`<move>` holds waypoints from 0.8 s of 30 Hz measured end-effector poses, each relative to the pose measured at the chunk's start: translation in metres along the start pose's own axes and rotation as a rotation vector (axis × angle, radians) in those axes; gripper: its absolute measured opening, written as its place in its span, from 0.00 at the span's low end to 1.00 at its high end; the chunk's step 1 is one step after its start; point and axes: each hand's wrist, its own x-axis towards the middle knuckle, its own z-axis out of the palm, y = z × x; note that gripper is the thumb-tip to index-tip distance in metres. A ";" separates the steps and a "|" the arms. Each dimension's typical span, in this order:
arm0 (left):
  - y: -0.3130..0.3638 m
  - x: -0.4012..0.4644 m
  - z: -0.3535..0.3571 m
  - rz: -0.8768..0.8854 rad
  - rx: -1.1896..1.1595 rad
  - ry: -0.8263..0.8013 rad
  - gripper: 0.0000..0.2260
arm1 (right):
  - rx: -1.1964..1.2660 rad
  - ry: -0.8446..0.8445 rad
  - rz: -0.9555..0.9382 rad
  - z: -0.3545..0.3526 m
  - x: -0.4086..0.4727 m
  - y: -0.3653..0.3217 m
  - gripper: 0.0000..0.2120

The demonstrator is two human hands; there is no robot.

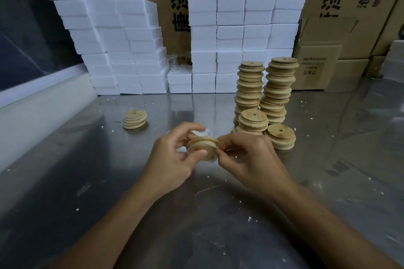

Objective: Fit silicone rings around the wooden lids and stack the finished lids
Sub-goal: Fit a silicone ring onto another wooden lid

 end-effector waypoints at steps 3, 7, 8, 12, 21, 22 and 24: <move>0.001 0.000 0.001 0.116 0.133 -0.035 0.10 | -0.090 -0.027 -0.048 0.001 0.000 -0.002 0.08; 0.003 0.002 -0.002 0.118 0.138 -0.045 0.10 | -0.117 -0.015 -0.066 0.002 0.001 -0.002 0.02; 0.003 0.003 -0.003 0.118 0.137 -0.053 0.10 | -0.117 -0.013 -0.068 0.002 0.001 -0.002 0.02; 0.003 0.003 -0.006 0.117 0.123 -0.076 0.12 | -0.105 -0.007 -0.068 0.000 0.003 -0.003 0.02; 0.006 0.002 -0.006 0.079 0.103 -0.078 0.16 | -0.171 -0.072 -0.079 -0.001 0.004 -0.005 0.02; 0.005 0.001 -0.005 0.069 0.085 -0.071 0.15 | -0.163 -0.066 -0.077 -0.001 0.004 -0.004 0.02; 0.003 0.002 -0.004 0.043 0.020 -0.051 0.14 | -0.150 -0.039 -0.066 -0.002 0.003 -0.002 0.02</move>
